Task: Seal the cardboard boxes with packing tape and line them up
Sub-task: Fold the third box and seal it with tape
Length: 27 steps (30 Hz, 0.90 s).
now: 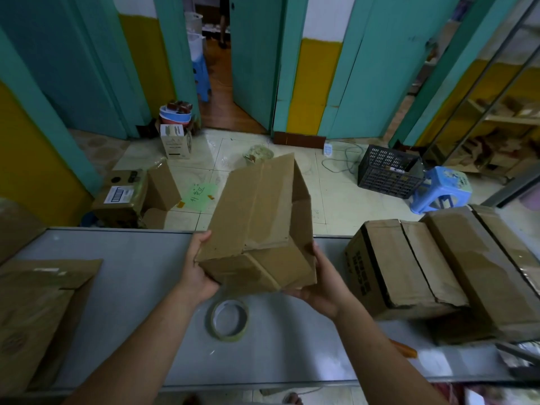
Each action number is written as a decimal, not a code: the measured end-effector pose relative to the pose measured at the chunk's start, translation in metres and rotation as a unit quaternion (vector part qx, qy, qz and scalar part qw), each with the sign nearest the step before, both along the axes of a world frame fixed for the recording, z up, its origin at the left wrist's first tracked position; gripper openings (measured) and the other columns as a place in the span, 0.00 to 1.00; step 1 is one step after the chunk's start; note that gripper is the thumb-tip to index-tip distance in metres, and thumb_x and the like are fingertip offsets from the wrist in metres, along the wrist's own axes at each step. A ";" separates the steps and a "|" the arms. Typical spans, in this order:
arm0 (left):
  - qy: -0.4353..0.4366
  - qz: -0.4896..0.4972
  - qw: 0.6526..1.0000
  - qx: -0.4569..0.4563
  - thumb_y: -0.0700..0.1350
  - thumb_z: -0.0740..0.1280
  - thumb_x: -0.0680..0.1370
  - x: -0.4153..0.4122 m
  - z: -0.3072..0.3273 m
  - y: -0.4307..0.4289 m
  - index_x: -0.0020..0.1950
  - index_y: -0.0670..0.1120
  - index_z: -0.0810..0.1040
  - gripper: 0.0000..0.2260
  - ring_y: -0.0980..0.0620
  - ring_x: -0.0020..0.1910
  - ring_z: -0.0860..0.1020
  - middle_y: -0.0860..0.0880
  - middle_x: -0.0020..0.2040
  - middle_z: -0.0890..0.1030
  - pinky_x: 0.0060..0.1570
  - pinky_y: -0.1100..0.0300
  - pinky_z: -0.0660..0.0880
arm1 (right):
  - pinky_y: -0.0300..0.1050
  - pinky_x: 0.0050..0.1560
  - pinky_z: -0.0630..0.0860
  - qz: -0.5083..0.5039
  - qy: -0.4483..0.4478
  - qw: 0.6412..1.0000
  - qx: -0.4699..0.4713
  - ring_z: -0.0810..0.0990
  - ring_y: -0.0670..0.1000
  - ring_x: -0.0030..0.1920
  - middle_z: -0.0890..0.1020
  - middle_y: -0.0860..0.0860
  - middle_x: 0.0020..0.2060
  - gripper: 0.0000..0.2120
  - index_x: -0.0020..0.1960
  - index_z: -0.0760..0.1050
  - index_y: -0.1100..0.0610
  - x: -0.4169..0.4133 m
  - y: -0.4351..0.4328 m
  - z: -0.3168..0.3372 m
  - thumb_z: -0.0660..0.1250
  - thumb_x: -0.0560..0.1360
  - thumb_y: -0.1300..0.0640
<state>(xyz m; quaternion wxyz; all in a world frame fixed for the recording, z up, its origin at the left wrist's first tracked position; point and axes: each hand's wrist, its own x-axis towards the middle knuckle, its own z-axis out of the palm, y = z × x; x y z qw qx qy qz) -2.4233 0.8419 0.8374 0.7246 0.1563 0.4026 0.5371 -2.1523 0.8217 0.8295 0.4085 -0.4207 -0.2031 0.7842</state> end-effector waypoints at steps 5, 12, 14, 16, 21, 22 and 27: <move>-0.034 -0.018 0.999 -0.032 0.56 0.67 0.76 0.000 -0.013 -0.005 0.61 0.45 0.87 0.22 0.37 0.56 0.83 0.38 0.58 0.85 0.59 0.45 0.76 | 0.73 0.74 0.67 -0.018 0.060 0.998 -0.013 0.72 0.64 0.75 0.74 0.59 0.76 0.33 0.79 0.71 0.50 -0.008 0.001 0.019 0.55 0.83 0.31; 0.081 -0.138 0.986 -0.054 0.48 0.58 0.88 0.013 -0.035 0.004 0.73 0.44 0.79 0.18 0.38 0.64 0.82 0.37 0.68 0.82 0.63 0.43 0.79 | 0.68 0.65 0.77 -0.050 -0.099 0.992 0.053 0.80 0.59 0.69 0.80 0.54 0.70 0.31 0.75 0.74 0.40 0.019 0.002 0.030 0.63 0.77 0.27; 0.162 -0.140 0.977 -0.012 0.44 0.61 0.88 0.026 -0.038 0.007 0.77 0.52 0.75 0.17 0.42 0.66 0.81 0.43 0.67 0.83 0.55 0.48 0.82 | 0.65 0.60 0.81 -0.056 -0.138 0.987 0.059 0.82 0.59 0.67 0.81 0.53 0.68 0.32 0.73 0.76 0.40 0.029 0.000 0.030 0.67 0.74 0.26; 0.249 -0.125 0.960 0.024 0.38 0.64 0.86 0.041 -0.038 0.011 0.78 0.57 0.70 0.23 0.46 0.63 0.81 0.47 0.69 0.80 0.48 0.55 0.83 | 0.68 0.61 0.80 -0.052 -0.186 0.980 0.054 0.80 0.59 0.68 0.81 0.52 0.69 0.34 0.73 0.76 0.40 0.035 -0.002 0.028 0.68 0.72 0.24; 0.249 -0.177 0.952 0.038 0.36 0.59 0.87 0.077 -0.045 0.017 0.79 0.40 0.68 0.19 0.39 0.55 0.79 0.25 0.71 0.71 0.45 0.60 0.80 | 0.75 0.65 0.74 -0.054 -0.259 0.964 0.032 0.77 0.61 0.70 0.80 0.50 0.69 0.34 0.73 0.74 0.38 0.040 -0.013 0.017 0.67 0.72 0.24; 0.257 -0.184 0.948 0.033 0.37 0.59 0.88 0.082 -0.046 0.015 0.80 0.42 0.68 0.19 0.39 0.58 0.80 0.29 0.71 0.74 0.44 0.59 0.82 | 0.75 0.66 0.74 -0.063 -0.265 0.962 0.024 0.77 0.61 0.70 0.80 0.50 0.70 0.34 0.74 0.73 0.39 0.042 -0.015 0.015 0.67 0.72 0.25; 0.358 -0.249 0.900 -0.015 0.58 0.52 0.89 0.088 -0.046 0.007 0.78 0.50 0.73 0.23 0.43 0.71 0.78 0.44 0.73 0.79 0.71 0.46 0.73 | 0.70 0.71 0.71 -0.073 -0.312 0.947 0.024 0.73 0.57 0.72 0.76 0.48 0.73 0.33 0.79 0.68 0.42 0.044 -0.022 0.003 0.65 0.77 0.31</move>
